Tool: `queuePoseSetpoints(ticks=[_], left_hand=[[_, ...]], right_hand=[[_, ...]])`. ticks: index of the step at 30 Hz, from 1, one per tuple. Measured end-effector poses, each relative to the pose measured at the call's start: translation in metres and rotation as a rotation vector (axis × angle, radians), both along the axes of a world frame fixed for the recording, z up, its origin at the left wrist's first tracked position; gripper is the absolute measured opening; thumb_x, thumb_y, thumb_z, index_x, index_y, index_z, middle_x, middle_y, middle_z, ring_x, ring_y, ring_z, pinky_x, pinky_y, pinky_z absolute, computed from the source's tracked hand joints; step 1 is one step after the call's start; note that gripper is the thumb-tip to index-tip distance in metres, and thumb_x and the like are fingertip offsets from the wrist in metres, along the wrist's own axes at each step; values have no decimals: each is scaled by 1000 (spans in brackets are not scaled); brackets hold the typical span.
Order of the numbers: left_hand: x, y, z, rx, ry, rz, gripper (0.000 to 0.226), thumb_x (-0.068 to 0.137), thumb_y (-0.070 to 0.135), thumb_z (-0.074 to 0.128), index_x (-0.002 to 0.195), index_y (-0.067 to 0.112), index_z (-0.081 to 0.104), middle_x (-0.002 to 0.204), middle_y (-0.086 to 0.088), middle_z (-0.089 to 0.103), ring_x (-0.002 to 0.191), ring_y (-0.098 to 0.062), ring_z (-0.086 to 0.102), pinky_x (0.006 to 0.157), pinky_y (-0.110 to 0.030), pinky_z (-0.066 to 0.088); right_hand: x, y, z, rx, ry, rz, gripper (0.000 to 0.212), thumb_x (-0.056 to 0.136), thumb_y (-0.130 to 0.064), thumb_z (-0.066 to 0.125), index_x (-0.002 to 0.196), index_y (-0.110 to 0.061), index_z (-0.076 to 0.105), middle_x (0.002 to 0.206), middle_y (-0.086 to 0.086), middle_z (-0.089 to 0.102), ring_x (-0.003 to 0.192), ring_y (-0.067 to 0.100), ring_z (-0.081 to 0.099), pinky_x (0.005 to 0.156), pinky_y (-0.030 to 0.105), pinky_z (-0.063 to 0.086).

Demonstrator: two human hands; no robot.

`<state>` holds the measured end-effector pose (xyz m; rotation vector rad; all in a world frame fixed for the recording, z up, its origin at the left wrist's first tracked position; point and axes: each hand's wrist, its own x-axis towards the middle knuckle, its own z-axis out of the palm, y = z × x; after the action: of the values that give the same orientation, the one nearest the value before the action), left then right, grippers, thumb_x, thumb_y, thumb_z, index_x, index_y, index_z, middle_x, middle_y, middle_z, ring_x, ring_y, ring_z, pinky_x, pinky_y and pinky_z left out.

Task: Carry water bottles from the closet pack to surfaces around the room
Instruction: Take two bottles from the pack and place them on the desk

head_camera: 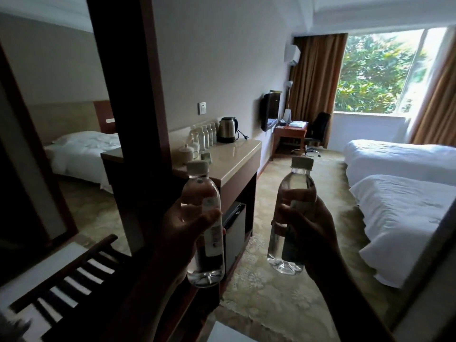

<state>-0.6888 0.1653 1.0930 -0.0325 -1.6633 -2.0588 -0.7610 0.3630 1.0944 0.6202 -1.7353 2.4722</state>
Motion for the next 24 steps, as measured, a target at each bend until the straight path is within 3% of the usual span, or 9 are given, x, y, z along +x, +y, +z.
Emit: queuePoseSetpoints(ticks=[3,6,8,12,16,20,24], left_hand=[[-51,-10,1,-29,8,-48,41,53,37,78,92,28,72,86,-11,71,67,-27,69,55,-31,55],[-112,-23,5,-83,39,-126,38,57,39,76,94,32,71,85,-7,71,71,-28,70,59,-34,57],[-160,-30,11,-94,45,-191,38,57,40,75,93,31,70,80,-5,72,66,-26,70,56,-34,57],[-255,-29,25,-72,21,-280,54,48,45,83,94,20,72,83,-11,72,68,-27,71,53,-31,56],[-334,-6,27,-100,-4,-365,43,52,42,75,91,24,73,81,-10,74,64,-28,73,50,-30,55],[-409,30,23,-96,-44,-428,53,48,42,76,94,18,70,78,-11,74,61,-28,73,50,-30,55],[-482,81,19,-167,-34,-502,40,55,41,76,94,33,70,87,-13,73,71,-32,74,58,-36,61]], right_hand=[[-45,-9,-6,-3,-2,-57,24,79,6,64,100,-4,56,62,-8,70,54,8,67,47,23,54],[-93,-17,-2,48,28,-160,38,67,-8,76,99,-7,56,66,-10,72,56,9,68,49,26,56],[-128,-20,7,80,30,-255,46,62,-6,84,99,-9,57,67,-9,72,57,8,67,51,28,58],[-197,-14,24,88,20,-423,34,63,-18,75,94,-17,60,68,-6,71,61,14,68,52,29,56],[-255,4,28,128,-21,-551,33,64,-22,80,91,-20,62,73,0,68,68,23,69,54,32,56],[-314,36,21,117,-35,-594,42,66,-18,79,102,-7,59,75,4,68,63,15,68,51,25,54],[-383,85,6,130,-9,-660,44,71,-10,83,107,-2,58,78,5,66,56,4,66,48,19,51]])
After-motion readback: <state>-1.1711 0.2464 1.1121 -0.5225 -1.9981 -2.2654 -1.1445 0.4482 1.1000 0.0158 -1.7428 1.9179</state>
